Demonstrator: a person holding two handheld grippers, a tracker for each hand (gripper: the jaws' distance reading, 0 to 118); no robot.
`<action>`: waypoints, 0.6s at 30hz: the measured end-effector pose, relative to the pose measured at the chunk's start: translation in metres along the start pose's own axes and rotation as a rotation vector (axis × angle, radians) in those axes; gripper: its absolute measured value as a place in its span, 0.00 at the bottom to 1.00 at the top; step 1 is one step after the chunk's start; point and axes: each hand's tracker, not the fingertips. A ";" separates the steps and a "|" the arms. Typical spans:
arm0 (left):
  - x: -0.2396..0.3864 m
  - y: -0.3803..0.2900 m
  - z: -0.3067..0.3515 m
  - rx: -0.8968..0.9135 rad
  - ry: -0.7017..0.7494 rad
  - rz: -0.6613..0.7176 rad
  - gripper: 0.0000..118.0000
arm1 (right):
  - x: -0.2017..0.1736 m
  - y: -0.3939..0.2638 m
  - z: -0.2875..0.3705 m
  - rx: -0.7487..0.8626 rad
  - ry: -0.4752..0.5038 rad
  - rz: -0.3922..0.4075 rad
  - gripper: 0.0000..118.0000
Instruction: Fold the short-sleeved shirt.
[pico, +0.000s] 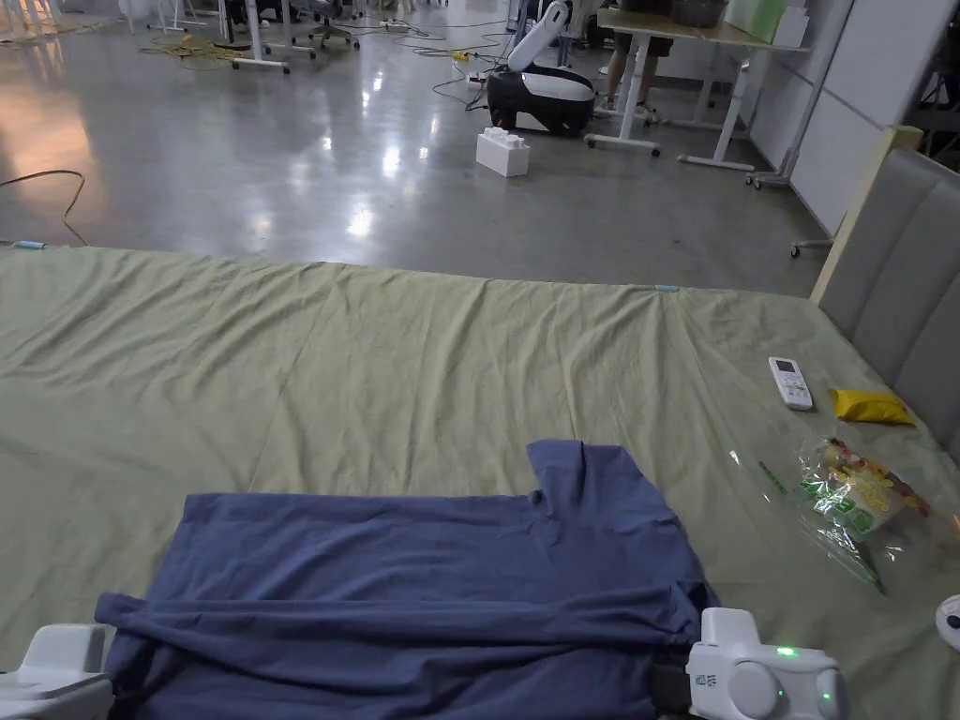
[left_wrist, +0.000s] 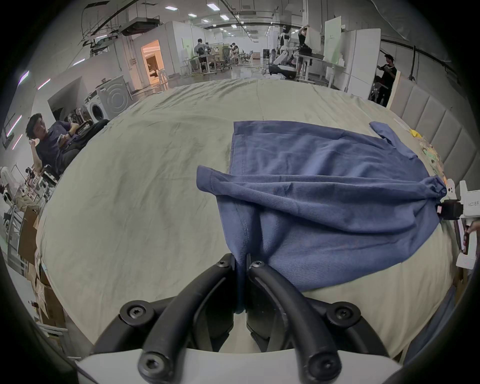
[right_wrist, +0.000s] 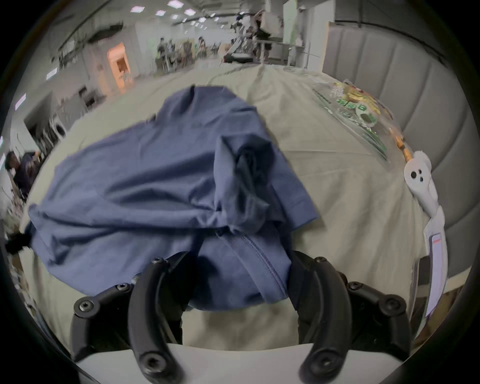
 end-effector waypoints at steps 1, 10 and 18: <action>0.000 0.000 0.000 -0.001 -0.001 0.002 0.06 | -0.003 -0.001 0.001 0.027 0.000 0.015 0.61; -0.002 -0.005 0.000 0.011 -0.014 0.031 0.06 | -0.006 -0.009 0.016 0.050 0.064 -0.003 0.09; -0.011 0.013 0.026 0.061 -0.058 0.039 0.05 | -0.004 0.001 0.072 0.125 0.087 -0.006 0.07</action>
